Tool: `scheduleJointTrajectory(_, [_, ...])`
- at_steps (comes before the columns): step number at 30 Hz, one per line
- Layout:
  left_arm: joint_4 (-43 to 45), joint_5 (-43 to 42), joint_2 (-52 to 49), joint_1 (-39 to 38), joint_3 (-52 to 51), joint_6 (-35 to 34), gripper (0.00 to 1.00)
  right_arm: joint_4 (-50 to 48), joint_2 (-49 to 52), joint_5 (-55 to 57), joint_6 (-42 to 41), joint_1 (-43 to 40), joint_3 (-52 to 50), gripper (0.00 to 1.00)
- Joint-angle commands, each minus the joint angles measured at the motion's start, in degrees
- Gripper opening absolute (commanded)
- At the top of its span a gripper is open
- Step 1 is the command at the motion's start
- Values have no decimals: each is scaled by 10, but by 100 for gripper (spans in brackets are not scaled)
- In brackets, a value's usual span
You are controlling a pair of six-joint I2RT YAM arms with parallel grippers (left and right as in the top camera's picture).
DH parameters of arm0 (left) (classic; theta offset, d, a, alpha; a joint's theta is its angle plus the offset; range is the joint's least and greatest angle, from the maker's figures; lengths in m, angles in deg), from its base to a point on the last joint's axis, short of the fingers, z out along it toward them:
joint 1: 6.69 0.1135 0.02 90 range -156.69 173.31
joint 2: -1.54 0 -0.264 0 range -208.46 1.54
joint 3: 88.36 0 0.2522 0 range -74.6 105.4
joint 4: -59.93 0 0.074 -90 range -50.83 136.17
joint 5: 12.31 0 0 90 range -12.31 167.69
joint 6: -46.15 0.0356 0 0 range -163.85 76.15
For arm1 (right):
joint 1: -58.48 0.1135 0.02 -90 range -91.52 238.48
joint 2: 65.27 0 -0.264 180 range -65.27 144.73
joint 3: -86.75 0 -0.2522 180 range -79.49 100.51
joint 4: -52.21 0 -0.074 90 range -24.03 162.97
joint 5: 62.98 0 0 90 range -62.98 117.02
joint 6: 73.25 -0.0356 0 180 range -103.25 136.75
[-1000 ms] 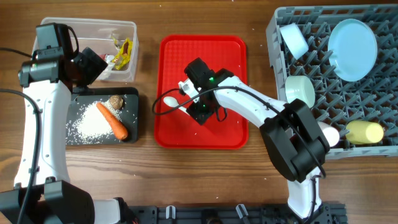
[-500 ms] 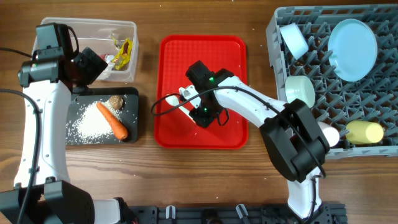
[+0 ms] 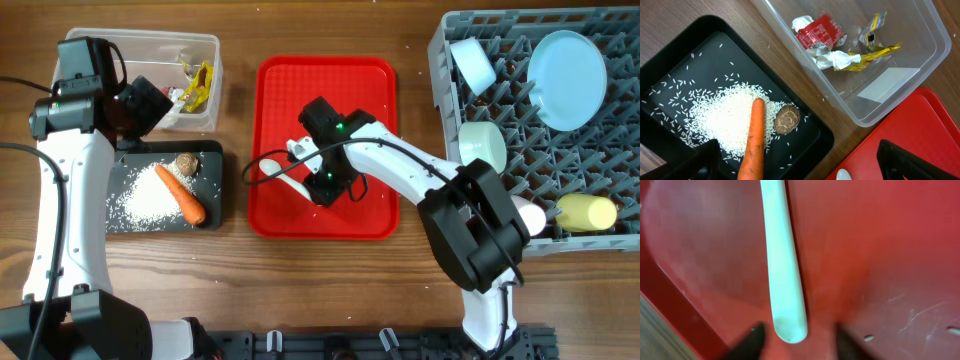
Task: Sort waste into correct bins and load items into the dishwasher rack
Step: 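Carry the white spoon into the dish rack and release it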
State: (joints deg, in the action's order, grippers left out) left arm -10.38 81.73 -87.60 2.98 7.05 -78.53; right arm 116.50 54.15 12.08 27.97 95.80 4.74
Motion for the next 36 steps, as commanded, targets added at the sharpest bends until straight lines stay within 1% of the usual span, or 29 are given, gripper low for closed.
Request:
scheduleJointTrajectory(1, [1,5,3,2,1,-7,100,-11,11,34,8,6,51,79])
scheduleJointTrajectory(3, [1,5,3,2,1,-7,100,-38,12,111,26,20,51,86])
scheduleJointTrajectory(4, [1,5,3,2,1,-7,100,-49,15,137,40,32,50,88])
scheduleJointTrajectory(5, [1,5,3,2,1,-7,100,-61,17,152,42,44,50,89])
scheduleJointTrajectory(8, [1,5,3,2,1,-7,100,-88,26,153,53,67,50,89])
scheduleJointTrajectory(9, [1,5,3,2,1,-7,100,-96,31,165,53,73,50,87])
scheduleJointTrajectory(10, [1,5,3,2,1,-7,100,-102,41,201,63,79,50,83])
scheduleJointTrajectory(11, [1,5,3,2,1,-7,100,-103,46,204,69,79,50,82])
scheduleJointTrajectory(16, [1,5,3,2,1,-7,100,-104,69,230,78,78,50,79])
scheduleJointTrajectory(19, [1,5,3,2,1,-7,100,-106,69,248,43,67,50,70])
scheduleJointTrajectory(23, [1,5,3,2,1,-7,100,-100,69,240,-5,31,50,66])
scheduleJointTrajectory(27, [1,5,3,2,1,-7,100,-88,69,144,-8,-5,50,56])
scheduleJointTrajectory(30, [1,5,3,2,1,-7,100,-79,69,98,-7,-24,50,41])
scheduleJointTrajectory(33, [1,5,3,2,1,-7,100,-56,69,64,-7,-38,50,18])
scheduleJointTrajectory(35, [1,5,3,2,1,-7,100,-50,69,58,-7,-39,50,11])
scheduleJointTrajectory(36, [1,5,3,2,1,-7,100,-47,69,58,-7,-39,50,10])
